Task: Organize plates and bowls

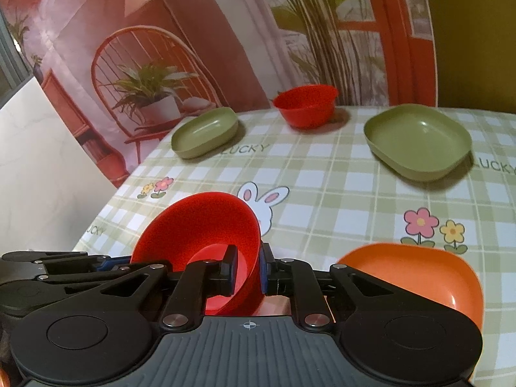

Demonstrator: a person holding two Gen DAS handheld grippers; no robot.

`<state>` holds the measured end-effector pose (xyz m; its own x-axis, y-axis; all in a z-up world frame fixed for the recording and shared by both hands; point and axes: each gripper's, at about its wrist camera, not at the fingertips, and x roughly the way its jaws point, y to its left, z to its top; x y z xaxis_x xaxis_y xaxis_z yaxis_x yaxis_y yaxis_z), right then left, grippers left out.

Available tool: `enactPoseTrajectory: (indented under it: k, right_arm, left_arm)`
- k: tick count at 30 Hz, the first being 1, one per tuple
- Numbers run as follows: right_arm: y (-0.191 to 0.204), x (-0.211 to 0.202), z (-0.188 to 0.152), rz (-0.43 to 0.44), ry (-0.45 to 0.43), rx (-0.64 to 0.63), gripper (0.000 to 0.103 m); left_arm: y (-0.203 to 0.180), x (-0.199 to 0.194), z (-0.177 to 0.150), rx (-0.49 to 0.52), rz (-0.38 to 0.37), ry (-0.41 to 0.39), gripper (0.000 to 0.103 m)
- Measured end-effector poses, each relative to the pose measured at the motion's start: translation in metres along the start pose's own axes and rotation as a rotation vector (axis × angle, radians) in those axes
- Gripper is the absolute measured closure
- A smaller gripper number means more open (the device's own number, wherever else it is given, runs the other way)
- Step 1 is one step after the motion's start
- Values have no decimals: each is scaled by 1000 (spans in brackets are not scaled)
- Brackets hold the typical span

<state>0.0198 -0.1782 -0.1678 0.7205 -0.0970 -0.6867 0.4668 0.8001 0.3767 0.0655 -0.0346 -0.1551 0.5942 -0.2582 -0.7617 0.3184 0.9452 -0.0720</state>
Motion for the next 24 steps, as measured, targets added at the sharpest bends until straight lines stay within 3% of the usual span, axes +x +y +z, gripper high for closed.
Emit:
enactPoseTrajectory:
  k: [20, 24]
  right_arm:
    - [-5, 3, -2, -3, 7, 12, 88]
    - [-5, 2, -2, -6, 5, 8, 84]
  left_arm:
    - [-3, 10, -1, 4, 4, 31, 86]
    - [-1, 10, -1, -8, -3, 34, 84]
